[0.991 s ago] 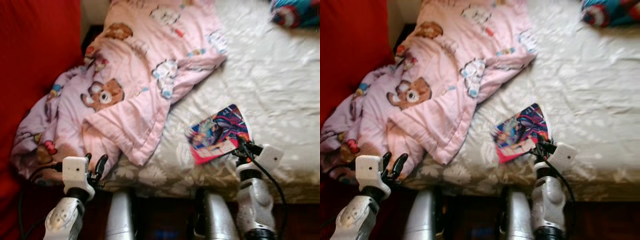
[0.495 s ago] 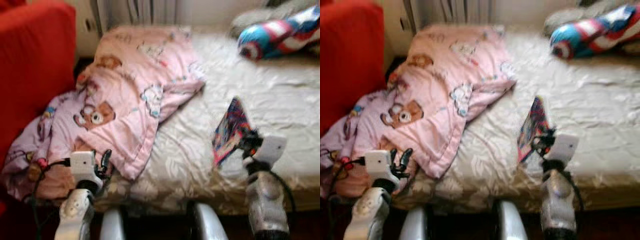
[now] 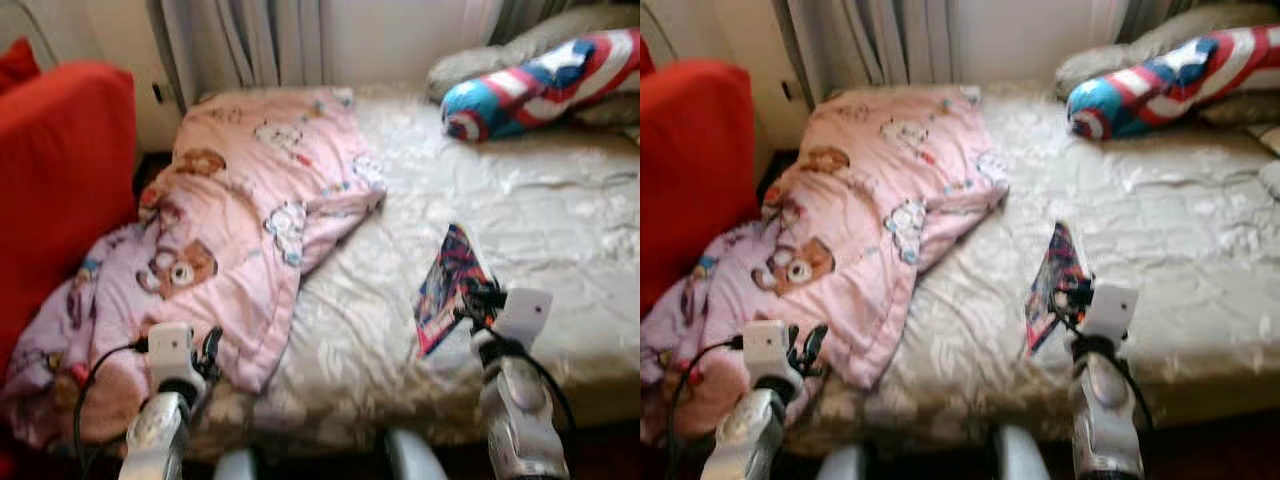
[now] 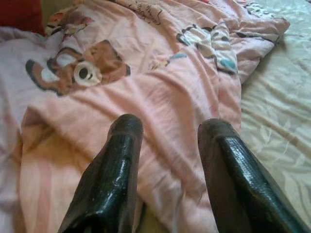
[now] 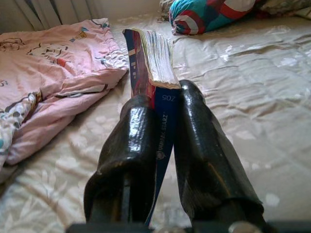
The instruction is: Clean up the room
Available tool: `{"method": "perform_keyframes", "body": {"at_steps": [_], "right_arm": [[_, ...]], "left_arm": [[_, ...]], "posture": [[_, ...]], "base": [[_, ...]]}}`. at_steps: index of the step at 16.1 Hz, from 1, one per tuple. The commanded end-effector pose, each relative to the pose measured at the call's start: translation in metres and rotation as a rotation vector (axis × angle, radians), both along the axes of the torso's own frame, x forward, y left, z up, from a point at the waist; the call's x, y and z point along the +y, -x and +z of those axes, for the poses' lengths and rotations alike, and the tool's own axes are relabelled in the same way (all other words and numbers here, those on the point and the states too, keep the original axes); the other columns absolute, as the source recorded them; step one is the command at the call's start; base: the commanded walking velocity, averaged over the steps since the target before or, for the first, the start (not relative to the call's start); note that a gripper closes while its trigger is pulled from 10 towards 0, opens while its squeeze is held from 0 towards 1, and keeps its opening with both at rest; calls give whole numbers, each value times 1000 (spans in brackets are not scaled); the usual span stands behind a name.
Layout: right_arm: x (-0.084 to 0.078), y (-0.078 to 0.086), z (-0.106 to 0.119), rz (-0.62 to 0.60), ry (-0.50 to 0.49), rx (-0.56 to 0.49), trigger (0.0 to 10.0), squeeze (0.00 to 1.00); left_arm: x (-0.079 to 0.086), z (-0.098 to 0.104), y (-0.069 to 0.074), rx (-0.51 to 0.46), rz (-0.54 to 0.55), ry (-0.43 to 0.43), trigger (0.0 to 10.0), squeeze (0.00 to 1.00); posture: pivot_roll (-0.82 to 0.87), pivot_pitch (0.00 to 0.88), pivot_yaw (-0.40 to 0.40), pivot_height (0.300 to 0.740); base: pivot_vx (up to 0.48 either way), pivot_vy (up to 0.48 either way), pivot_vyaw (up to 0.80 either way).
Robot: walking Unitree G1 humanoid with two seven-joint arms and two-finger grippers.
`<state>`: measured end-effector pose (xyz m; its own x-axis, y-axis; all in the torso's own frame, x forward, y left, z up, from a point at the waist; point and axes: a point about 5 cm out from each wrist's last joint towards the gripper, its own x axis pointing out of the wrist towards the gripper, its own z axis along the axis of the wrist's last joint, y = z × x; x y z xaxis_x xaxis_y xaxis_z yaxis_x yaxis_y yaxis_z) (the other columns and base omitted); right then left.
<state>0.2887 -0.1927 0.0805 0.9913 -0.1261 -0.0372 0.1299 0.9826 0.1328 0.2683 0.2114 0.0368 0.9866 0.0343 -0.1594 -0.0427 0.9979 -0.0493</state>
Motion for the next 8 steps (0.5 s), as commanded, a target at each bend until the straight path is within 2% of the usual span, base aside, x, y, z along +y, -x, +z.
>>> {"method": "perform_keyframes", "body": {"at_steps": [1,4,8], "right_arm": [[3,-4,12,11,11,-47,10000,0],[5,-5,10,12,2,-38,10000,0],[7,-9,12,20,-4,-47,10000,0]], "left_arm": [[3,-6,3,20,4,-13,10000,0],[5,-16,7,54,16,-10,10000,0],[5,-34,13,128,18,-8,10000,0]], "posture": [[-23,0,-15,706],[-18,0,-18,740],[-17,0,-22,740]], "base": [[0,0,0],[0,0,0],[0,0,0]]}}
